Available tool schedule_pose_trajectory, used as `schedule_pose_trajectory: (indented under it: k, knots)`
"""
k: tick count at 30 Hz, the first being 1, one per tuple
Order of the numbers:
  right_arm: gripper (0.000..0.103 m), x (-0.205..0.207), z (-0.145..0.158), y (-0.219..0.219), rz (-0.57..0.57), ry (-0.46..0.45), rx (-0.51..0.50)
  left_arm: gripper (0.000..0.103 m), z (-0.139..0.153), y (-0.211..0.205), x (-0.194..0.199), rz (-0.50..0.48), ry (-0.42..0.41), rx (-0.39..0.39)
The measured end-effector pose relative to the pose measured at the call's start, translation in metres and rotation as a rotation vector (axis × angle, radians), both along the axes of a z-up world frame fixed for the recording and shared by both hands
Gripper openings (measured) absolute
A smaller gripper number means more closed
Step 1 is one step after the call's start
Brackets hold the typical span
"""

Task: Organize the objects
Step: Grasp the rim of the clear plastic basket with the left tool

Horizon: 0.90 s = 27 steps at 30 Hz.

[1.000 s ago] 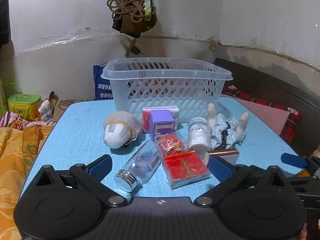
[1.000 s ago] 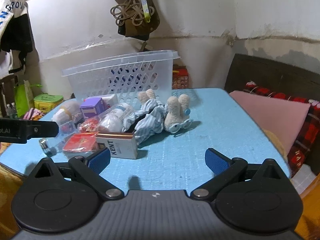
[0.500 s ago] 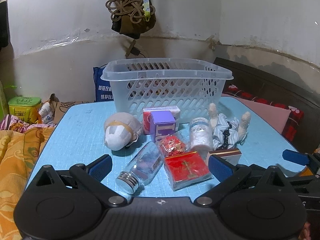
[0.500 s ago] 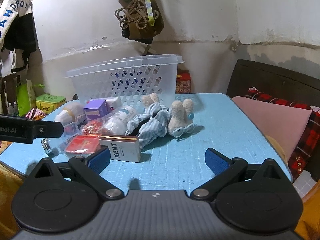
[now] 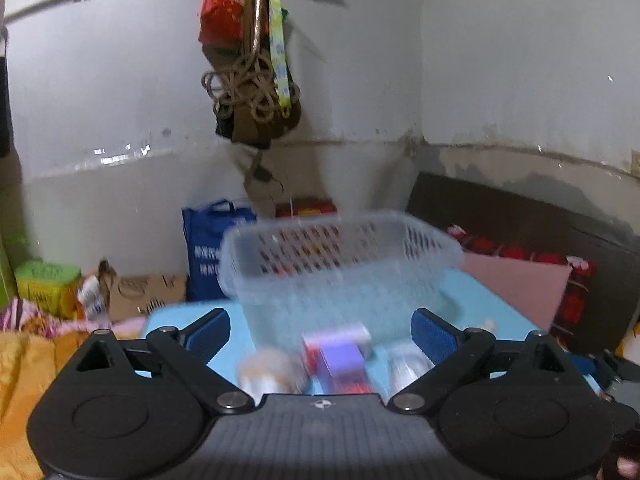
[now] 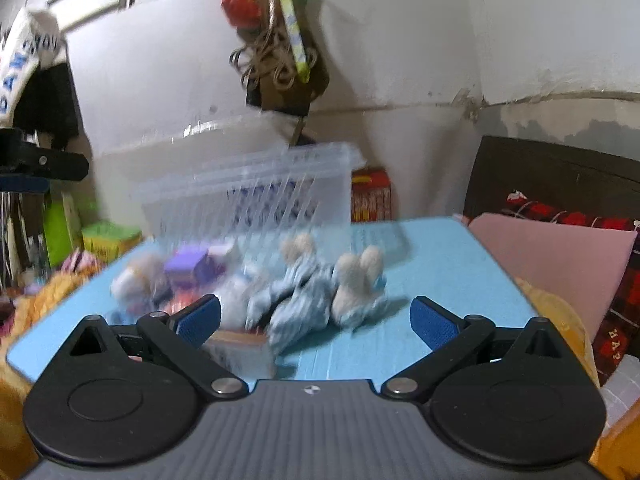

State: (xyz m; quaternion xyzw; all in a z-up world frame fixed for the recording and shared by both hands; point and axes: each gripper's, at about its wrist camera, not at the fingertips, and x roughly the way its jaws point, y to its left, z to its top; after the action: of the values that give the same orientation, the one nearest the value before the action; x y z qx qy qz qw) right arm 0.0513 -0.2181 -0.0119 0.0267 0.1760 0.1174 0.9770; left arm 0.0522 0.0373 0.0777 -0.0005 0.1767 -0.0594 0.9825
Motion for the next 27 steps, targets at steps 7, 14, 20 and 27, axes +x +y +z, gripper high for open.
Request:
schedule_pose_trajectory:
  k: [7,14,20,27]
  knots:
    - [0.103,0.013,-0.006,-0.004,0.053,-0.017,0.050,0.099,0.030,0.034,0.090,0.108,0.053,0.024]
    - [0.103,0.025,-0.023,-0.002,0.062,0.027,0.055,0.056,0.006,0.049,0.175,0.131,0.258,-0.024]
    - [0.103,0.028,-0.026,-0.005,0.051,0.026,0.080,0.031,-0.005,0.046,0.172,0.141,0.273,-0.020]
    - [0.103,0.024,-0.027,0.006,0.050,0.012,0.039,0.022,-0.011,0.048,0.173,0.163,0.295,-0.017]
